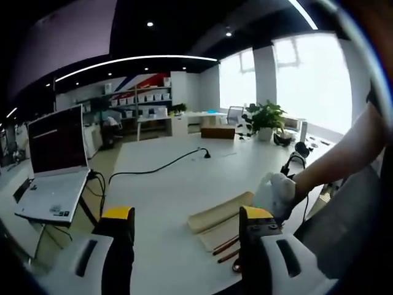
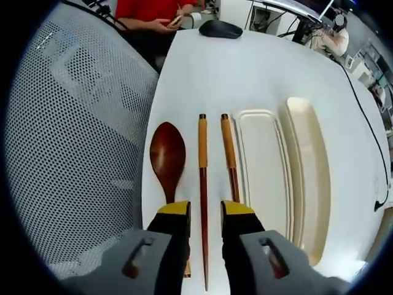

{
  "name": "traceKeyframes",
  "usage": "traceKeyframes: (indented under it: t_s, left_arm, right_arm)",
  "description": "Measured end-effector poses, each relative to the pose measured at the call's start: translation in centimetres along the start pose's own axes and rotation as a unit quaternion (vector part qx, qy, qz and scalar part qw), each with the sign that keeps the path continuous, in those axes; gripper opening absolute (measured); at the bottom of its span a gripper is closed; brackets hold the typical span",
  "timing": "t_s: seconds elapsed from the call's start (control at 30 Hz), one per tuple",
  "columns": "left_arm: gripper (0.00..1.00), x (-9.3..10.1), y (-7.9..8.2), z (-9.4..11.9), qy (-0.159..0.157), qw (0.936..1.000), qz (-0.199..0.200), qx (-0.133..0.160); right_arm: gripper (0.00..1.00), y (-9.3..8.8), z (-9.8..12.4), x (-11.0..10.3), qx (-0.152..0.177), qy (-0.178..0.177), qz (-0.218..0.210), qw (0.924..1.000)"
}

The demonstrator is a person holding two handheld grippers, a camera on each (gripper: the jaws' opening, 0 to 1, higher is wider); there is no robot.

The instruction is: Arrange the utensils inside the cutlery case until each visible utensil rests in its matching compartment.

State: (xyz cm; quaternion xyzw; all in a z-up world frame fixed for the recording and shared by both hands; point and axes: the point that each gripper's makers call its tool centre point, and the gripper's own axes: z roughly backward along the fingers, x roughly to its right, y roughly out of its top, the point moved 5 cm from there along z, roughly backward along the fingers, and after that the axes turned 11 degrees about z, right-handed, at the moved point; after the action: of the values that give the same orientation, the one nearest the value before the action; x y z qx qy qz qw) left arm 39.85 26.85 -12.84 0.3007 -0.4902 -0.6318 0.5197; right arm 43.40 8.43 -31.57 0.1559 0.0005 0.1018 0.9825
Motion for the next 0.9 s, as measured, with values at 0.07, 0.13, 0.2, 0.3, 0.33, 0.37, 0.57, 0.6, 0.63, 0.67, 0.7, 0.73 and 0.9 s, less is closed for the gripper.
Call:
traceKeyframes:
  t_s: [0.07,0.13,0.2,0.3,0.33,0.37,0.57,0.6,0.63,0.67,0.7,0.73,0.9]
  left_arm:
    - [0.71,-0.05,-0.01,0.01,0.001,1.0000,0.002,0.000]
    - [0.71,-0.02,0.02,0.00,0.000,1.0000,0.003,0.001]
    - [0.71,0.01,0.02,-0.02,-0.001,1.0000,0.001,0.000]
    - [0.70,-0.01,0.05,-0.01,-0.001,1.0000,0.001,0.001]
    - [0.70,-0.05,0.06,0.01,0.000,1.0000,0.001,0.001]
    - [0.70,-0.08,0.07,0.04,0.001,1.0000,0.001,0.002]
    - [0.70,-0.02,0.10,0.05,0.002,1.0000,-0.002,0.001]
    - [0.70,0.00,0.12,0.03,0.001,1.0000,-0.002,0.001]
    - [0.70,0.02,0.14,0.03,0.002,1.0000,-0.002,0.001]
    - [0.70,0.01,0.14,0.02,0.003,1.0000,-0.002,0.001]
    - [0.70,0.01,0.12,0.02,0.003,1.0000,-0.002,0.000]
    - [0.69,0.05,0.07,0.01,0.003,1.0000,-0.002,-0.001]
    - [0.69,-0.04,0.00,0.04,0.005,0.9999,-0.010,-0.004]
  right_arm:
    - [0.11,0.00,-0.03,0.13,-0.004,-0.006,0.008,0.9999]
    - [0.11,0.06,-0.08,0.15,-0.007,-0.007,0.009,0.9999]
    - [0.12,0.12,-0.07,0.11,-0.009,-0.008,0.007,0.9999]
    - [0.12,0.14,-0.04,-0.02,-0.010,-0.013,0.010,0.9998]
    - [0.12,0.13,-0.03,-0.01,-0.009,-0.014,0.010,0.9998]
    - [0.12,0.11,-0.02,-0.02,-0.009,-0.014,0.011,0.9998]
    - [0.11,0.21,-0.03,0.00,-0.018,-0.011,0.017,0.9996]
    - [0.11,0.28,-0.04,-0.04,-0.021,-0.010,0.020,0.9995]
    - [0.10,0.32,-0.05,-0.07,-0.023,-0.009,0.021,0.9995]
    - [0.10,0.40,-0.08,-0.07,-0.028,-0.008,0.025,0.9993]
    - [0.10,0.46,-0.11,-0.07,-0.030,-0.008,0.024,0.9992]
    - [0.10,0.48,-0.11,-0.05,-0.034,-0.007,0.026,0.9991]
    - [0.10,0.20,0.01,-0.10,-0.023,-0.009,0.013,0.9996]
